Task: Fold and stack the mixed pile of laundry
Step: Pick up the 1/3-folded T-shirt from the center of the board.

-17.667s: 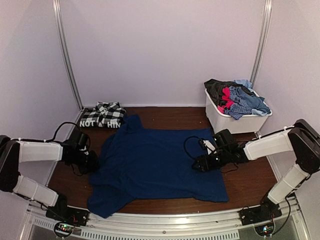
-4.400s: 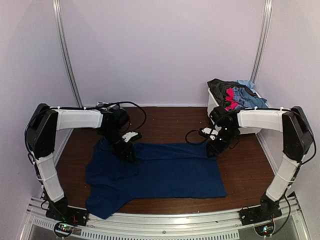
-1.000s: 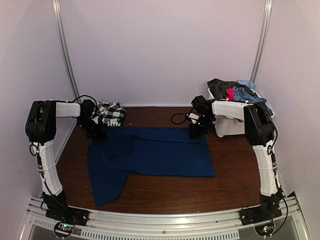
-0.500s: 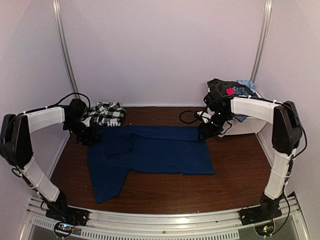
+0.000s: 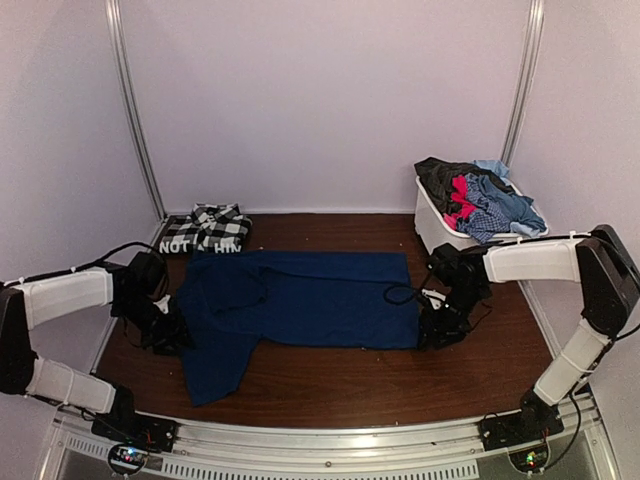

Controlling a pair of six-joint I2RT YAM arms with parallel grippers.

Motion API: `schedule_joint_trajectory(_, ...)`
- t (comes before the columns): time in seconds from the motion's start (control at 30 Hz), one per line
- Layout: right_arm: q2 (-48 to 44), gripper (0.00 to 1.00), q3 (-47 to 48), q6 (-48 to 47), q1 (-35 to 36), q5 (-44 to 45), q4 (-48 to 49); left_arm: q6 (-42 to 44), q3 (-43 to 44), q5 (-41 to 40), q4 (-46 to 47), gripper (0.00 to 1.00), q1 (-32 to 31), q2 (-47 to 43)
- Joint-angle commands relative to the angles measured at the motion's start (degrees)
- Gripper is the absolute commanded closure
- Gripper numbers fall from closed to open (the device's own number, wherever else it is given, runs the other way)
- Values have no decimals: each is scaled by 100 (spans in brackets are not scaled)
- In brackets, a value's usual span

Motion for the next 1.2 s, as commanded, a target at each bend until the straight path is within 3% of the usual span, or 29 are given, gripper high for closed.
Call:
schedule_joint_trajectory(0.0, -119, 53, -228, 522, -19, -135, 659, -355, -444, 186, 124, 60, -38, -383)
schedule_joint_trajectory(0.23, 241, 58, -174, 551, -19, -140, 1027, -407, -748, 282, 116, 60, -38, -542)
schedule_joint_trajectory(0.7, 361, 100, -123, 568, -19, -75, 1043, -402, -972, 238, 114, 62, -451, -306)
schedule_joint_trajectory(0.87, 290, 100, -89, 525, -19, 1, 983, -517, -996, 97, 62, 70, -451, -236)
schedule_joint_trajectory(1.07, 134, 100, -7, 475, -19, 72, 936, -479, -732, 5, 57, 98, -453, -291)
schedule_joint_trajectory(1.17, 45, 100, 88, 408, -19, 125, 866, -438, -535, -13, -19, 100, -451, -292)
